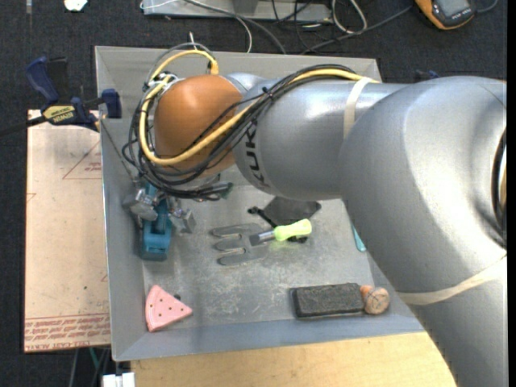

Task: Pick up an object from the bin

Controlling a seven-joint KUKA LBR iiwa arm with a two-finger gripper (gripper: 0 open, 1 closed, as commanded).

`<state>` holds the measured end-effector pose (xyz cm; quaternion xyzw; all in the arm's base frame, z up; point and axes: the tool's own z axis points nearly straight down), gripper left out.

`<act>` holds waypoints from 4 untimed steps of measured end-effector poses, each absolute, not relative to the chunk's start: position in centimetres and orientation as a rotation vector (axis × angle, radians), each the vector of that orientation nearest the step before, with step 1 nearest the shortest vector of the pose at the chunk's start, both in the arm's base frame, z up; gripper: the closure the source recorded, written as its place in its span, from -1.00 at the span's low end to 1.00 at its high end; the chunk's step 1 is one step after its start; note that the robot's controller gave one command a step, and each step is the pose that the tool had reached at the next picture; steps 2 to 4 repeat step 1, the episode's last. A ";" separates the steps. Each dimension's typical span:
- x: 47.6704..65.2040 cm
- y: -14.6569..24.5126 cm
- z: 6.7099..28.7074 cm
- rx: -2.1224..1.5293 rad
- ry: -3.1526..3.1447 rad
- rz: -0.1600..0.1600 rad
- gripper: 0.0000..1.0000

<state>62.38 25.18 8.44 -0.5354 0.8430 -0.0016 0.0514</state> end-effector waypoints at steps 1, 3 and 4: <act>62.4 25.2 8.4 -1.628 2.566 -0.005 1.00; 62.4 25.2 8.4 -1.628 2.566 -0.005 1.00; 62.4 25.2 8.4 -1.628 2.566 -0.005 1.00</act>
Offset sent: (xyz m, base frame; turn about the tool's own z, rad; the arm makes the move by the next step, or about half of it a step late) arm 0.0212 -0.0005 0.2013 -0.0038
